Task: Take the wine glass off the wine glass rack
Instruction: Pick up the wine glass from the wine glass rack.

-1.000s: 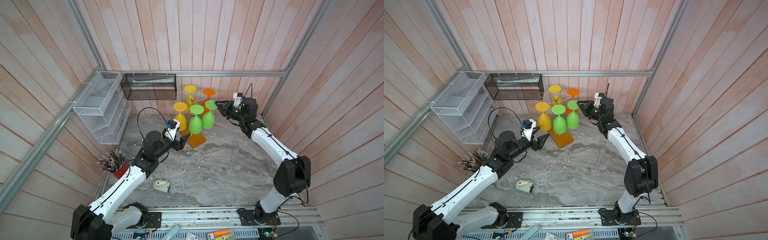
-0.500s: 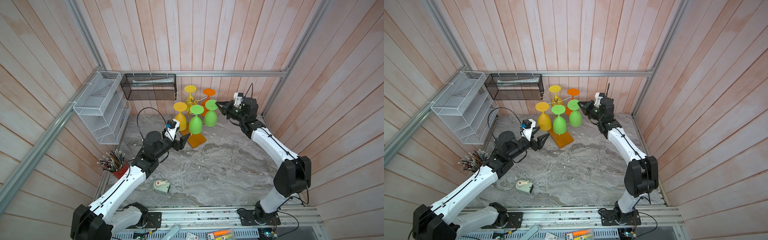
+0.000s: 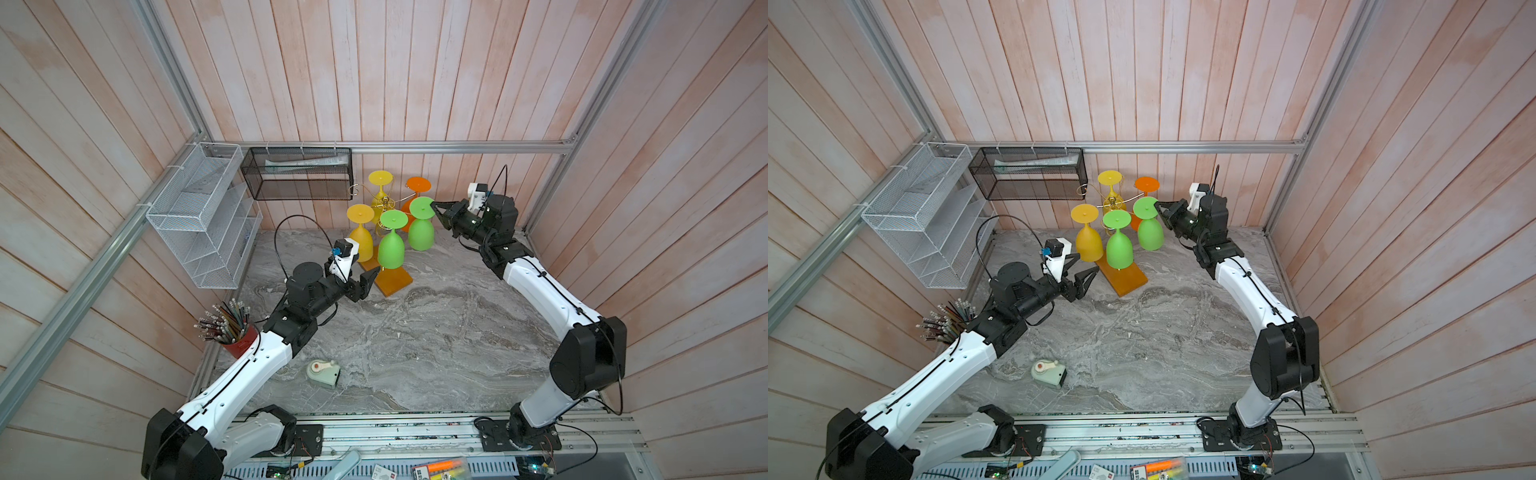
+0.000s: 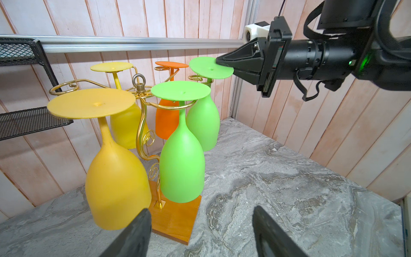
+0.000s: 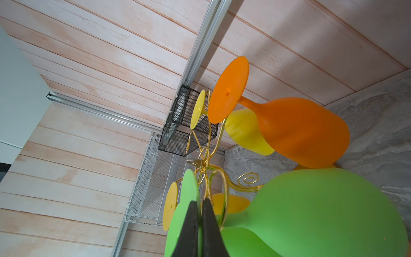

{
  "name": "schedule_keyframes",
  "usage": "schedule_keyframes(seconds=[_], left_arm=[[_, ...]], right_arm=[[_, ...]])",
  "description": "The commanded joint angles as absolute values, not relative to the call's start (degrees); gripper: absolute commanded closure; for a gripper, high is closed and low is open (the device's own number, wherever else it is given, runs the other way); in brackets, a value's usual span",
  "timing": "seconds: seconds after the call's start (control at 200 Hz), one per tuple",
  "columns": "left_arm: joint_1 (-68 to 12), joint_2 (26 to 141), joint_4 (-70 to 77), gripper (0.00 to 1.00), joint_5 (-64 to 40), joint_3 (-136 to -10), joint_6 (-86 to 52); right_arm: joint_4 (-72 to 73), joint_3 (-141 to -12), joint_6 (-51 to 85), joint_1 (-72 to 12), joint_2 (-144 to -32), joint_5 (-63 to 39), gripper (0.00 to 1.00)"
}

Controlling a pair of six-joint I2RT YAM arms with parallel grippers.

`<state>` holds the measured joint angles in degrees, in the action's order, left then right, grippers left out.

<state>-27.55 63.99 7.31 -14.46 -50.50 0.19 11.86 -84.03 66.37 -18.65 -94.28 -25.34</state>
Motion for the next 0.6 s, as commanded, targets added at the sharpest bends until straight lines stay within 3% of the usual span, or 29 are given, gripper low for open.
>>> schedule_keyframes(seconds=[0.0, 0.595], left_arm=[[-27.73, 64.16, 7.53, 0.26, -13.53, -50.29, -0.26], [-27.69, 63.98, 6.94, 0.26, -12.93, -50.45, -0.18]], right_arm=[[11.35, -84.06, 65.7, -19.59, -92.63, -24.53, 1.0], [9.83, -95.19, 65.4, -21.71, -101.66, -23.14, 1.0]])
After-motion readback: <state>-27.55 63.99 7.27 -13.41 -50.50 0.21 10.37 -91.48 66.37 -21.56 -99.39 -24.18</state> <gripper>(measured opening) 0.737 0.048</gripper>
